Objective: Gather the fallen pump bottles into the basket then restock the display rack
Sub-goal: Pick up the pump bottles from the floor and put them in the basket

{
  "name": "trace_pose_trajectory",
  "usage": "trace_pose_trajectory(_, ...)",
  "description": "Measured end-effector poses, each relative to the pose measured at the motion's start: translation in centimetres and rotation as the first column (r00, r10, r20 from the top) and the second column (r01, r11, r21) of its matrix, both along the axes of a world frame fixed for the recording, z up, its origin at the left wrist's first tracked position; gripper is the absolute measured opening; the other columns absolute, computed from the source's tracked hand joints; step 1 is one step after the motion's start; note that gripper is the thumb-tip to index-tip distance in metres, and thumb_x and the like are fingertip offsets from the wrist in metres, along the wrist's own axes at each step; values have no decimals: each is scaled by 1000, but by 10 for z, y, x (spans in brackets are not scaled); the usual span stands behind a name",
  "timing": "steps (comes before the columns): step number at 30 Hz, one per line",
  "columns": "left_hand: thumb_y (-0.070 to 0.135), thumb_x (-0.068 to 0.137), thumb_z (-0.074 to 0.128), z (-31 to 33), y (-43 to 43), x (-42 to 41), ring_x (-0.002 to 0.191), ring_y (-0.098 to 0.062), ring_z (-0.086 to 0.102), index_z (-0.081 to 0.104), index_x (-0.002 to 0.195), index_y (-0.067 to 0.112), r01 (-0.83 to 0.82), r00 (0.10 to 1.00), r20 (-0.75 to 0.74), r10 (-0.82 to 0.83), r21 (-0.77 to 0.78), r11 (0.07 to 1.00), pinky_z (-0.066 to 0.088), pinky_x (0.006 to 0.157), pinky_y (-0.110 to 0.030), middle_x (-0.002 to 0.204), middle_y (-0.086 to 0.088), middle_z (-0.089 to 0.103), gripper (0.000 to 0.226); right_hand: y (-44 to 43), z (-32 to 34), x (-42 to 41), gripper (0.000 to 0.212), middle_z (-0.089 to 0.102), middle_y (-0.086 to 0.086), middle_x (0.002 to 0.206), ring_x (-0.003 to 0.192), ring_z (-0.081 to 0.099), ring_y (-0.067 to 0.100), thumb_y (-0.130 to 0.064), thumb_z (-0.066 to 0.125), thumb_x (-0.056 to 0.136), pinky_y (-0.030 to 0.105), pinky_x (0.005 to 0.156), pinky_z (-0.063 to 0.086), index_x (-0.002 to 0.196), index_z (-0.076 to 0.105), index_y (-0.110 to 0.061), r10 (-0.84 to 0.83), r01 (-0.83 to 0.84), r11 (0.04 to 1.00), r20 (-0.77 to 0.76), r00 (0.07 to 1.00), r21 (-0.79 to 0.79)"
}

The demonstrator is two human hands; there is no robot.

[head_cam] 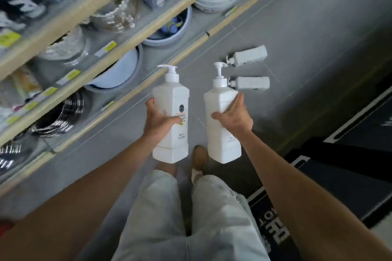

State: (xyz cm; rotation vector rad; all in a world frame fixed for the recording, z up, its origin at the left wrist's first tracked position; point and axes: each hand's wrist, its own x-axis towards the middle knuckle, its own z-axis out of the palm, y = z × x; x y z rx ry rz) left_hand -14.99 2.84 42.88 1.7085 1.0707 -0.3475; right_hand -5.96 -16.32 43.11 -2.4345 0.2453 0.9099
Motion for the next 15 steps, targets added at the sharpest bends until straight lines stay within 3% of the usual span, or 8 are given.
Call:
trace_pose_trajectory(4, 27, 46, 80, 58, 33, -80, 111, -24, 53, 25, 124, 17, -219, 973, 85, 217, 16, 976, 42, 90, -36, 121, 0, 49, 96, 57, 54, -36, 85, 48, 7, 131, 114, 55, 34, -41, 76, 69, 49, 95, 43, 133, 24, -20, 203, -202, 978, -14, 979, 58)
trace_pose_trajectory(6, 35, 40, 79, 82, 46, -121, 116, -27, 51, 25, 125, 11, -330, 937, 130, 324, 28, 943, 43, 95, -40, 126, -9, 46, 104, 90, 76, -58, 86, 50, 7, 129, 113, 55, 34, -41, 77, 66, 49, 96, 44, 132, 25, -21, 306, -304, 949, -18, 952, 78)
trace_pose_trajectory(9, 42, 45, 75, 109, 67, -186, 116, -30, 51, 20, 130, 10, -474, 878, 99, 468, 61, 878, 44, 98, -49, 130, -13, 45, 106, 143, 103, -101, 81, 56, 5, 120, 107, 58, 30, -39, 77, 65, 41, 88, 46, 127, 30, -19, 469, -465, 875, 1, 883, 135)
trace_pose_trajectory(12, 51, 41, 76, 119, 91, -262, 116, -32, 51, 18, 128, 16, -670, 739, 132, 661, 37, 741, 46, 95, -55, 128, -8, 44, 111, 203, 126, -154, 81, 57, -1, 113, 103, 58, 26, -39, 78, 61, 41, 87, 46, 125, 32, -20, 628, -621, 755, 42, 777, 208)
trace_pose_trajectory(15, 47, 35, 80, 115, 117, -341, 122, -33, 47, 19, 123, 21, -823, 549, 205, 810, -38, 567, 43, 98, -58, 130, -10, 40, 111, 258, 146, -215, 74, 51, -7, 102, 94, 53, 20, -39, 78, 64, 41, 85, 44, 119, 32, -22, 773, -766, 602, 74, 630, 227)
